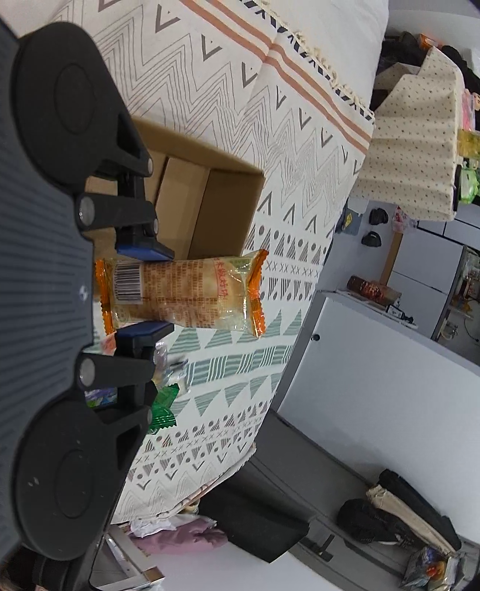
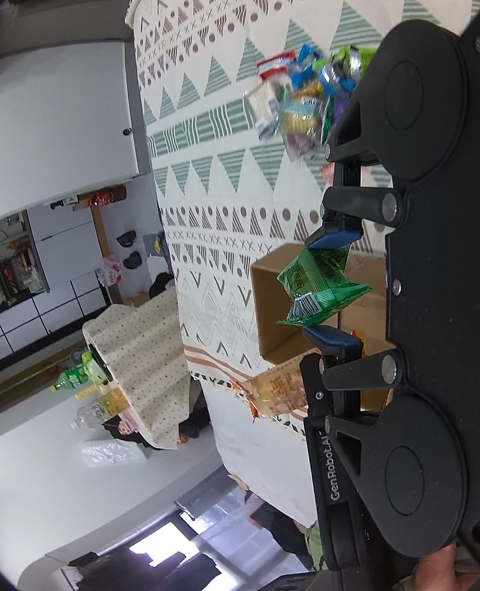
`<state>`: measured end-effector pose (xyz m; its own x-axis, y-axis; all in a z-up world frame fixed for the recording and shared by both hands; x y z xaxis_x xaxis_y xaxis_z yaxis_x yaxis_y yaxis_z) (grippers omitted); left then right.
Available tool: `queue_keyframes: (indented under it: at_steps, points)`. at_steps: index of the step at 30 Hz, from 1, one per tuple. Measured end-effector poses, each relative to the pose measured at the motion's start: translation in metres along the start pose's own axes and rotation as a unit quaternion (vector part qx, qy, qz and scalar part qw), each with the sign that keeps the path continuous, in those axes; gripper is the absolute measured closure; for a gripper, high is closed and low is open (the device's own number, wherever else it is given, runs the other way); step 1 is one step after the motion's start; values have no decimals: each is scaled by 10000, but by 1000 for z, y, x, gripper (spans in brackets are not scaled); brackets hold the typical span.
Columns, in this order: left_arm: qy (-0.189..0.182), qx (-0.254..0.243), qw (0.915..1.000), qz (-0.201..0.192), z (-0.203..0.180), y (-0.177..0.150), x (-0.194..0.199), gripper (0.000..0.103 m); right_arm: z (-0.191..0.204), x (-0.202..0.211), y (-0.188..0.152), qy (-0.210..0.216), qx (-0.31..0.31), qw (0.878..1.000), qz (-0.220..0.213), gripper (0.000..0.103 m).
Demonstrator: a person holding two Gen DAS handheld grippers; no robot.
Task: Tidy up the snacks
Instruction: 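Carry bread roll and green packet with both tools over the cardboard box, then open both tools to drop the bread roll and green packet into box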
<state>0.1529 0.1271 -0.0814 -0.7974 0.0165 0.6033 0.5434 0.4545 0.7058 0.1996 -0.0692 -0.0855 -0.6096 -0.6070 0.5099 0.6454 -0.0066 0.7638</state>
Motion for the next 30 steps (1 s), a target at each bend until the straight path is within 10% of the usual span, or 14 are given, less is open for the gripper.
queue_keyframes:
  at_steps: [15, 24, 30]
  points:
    - [434, 409, 9982, 34, 57, 26, -36, 70, 30, -64, 15, 167, 108, 9995, 242, 59]
    - [783, 550, 9954, 36, 72, 29, -39, 32, 38, -82, 20, 251, 126, 9992, 296, 55]
    - [975, 581, 9933, 195, 73, 26, -35, 21, 27, -74, 21, 30, 123, 9997, 202, 16]
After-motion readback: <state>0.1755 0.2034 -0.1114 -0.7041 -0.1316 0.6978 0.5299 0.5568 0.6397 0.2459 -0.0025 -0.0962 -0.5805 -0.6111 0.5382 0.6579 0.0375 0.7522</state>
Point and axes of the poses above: each gripper's, at about its wrist camera, not at the fingertips, and x roughly against the way its jaws point, z to its left, y to its top, the point moved 2 cm from there along -x, roughly the way its jaws point, and after that the axes turned 7 degrees about -z, right-handed, at the moved point
